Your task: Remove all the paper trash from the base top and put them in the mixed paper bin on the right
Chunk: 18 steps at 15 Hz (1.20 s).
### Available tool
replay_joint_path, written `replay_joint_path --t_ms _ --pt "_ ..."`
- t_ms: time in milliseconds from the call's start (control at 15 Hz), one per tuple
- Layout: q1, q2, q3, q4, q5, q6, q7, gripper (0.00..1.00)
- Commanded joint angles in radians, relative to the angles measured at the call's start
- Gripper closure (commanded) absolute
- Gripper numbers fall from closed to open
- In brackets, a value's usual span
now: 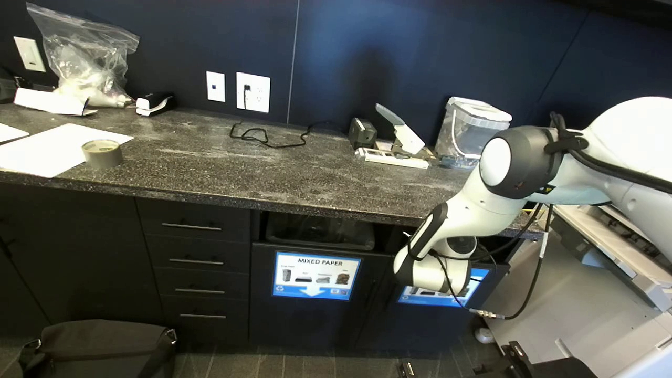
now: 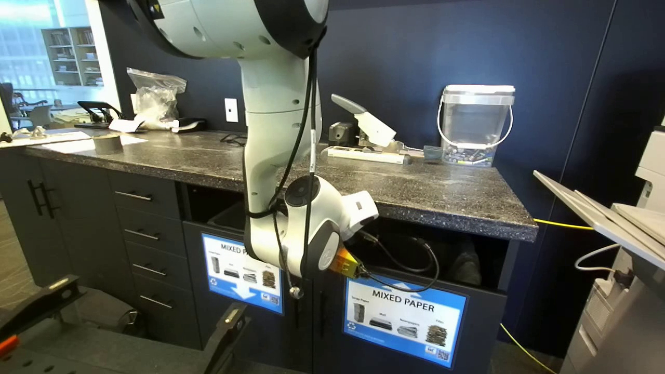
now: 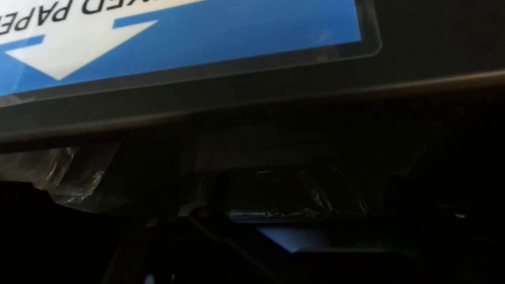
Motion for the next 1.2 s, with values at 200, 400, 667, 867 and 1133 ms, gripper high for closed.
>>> replay_joint_path --t_ms 200,400,667,867,1133 --pt "0.024 -0.239 -0.044 -0.288 -0.120 -0.089 -0.078 0.00" --pt "0.015 -0.380 -0.048 -0.428 -0.231 -0.213 -0.102 0.00" --pt "-0.020 -0.590 -0.037 -0.575 -0.358 -0.409 -0.148 0.00" --pt "-0.095 -0.754 0.013 -0.675 -0.459 -0.576 -0.197 0.00" --pt "-0.260 -0.975 0.168 -0.805 -0.492 -0.790 -0.305 0.00"
